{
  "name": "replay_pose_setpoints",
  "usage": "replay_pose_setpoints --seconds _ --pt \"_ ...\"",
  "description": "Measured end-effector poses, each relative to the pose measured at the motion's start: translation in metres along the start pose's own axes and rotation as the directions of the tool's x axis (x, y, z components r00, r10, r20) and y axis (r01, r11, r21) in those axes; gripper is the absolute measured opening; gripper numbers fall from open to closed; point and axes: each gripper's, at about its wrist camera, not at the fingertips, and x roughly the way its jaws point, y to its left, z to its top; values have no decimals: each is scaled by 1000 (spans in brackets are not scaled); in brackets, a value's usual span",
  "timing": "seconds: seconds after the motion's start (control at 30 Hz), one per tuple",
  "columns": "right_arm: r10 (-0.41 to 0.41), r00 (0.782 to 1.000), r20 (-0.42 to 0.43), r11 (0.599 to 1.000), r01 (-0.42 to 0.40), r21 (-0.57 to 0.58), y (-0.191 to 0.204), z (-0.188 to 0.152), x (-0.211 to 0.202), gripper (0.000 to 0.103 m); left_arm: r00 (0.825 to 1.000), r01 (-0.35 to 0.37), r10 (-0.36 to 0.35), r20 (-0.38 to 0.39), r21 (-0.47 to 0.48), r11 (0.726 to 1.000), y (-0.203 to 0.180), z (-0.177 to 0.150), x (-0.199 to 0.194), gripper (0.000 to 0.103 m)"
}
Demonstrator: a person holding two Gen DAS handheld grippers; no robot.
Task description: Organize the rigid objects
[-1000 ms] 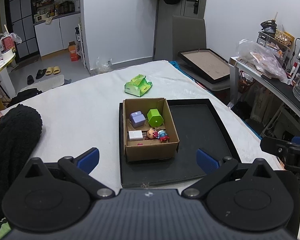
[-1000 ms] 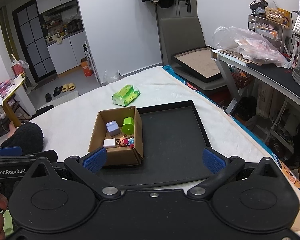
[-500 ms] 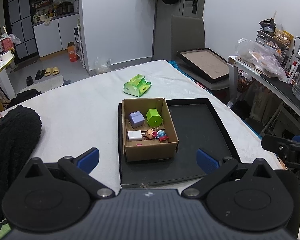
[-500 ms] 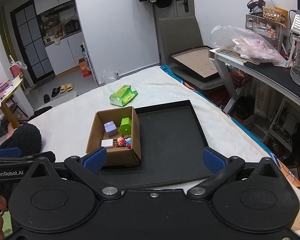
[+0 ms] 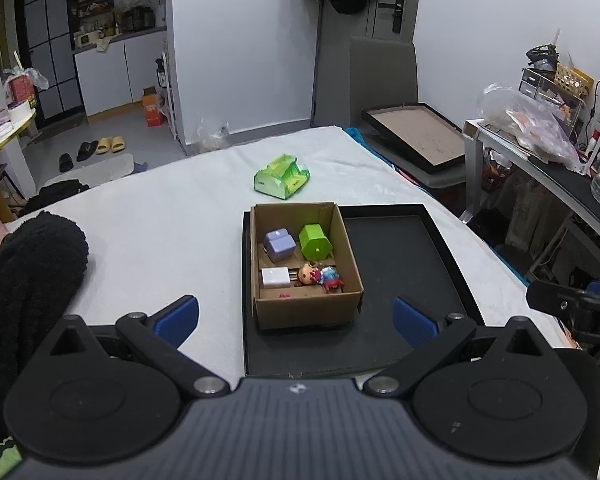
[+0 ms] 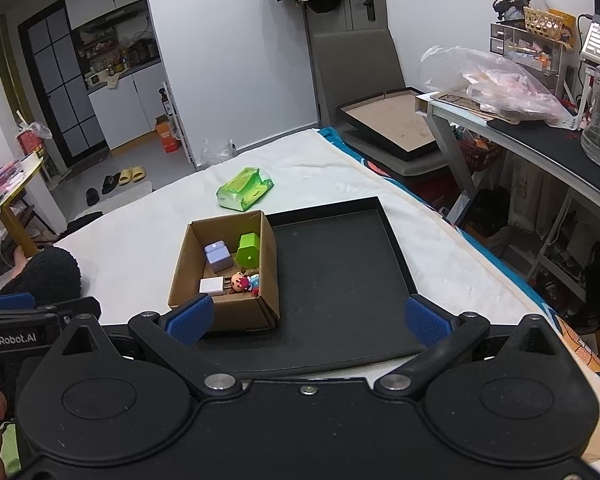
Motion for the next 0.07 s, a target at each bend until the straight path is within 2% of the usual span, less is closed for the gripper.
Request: replay_pose_setpoints --seconds 0.07 --pt "4 1000 -2 1000 -4 -2 -1 0 2 103 1000 0 0 -1 6 1000 -1 2 0 102"
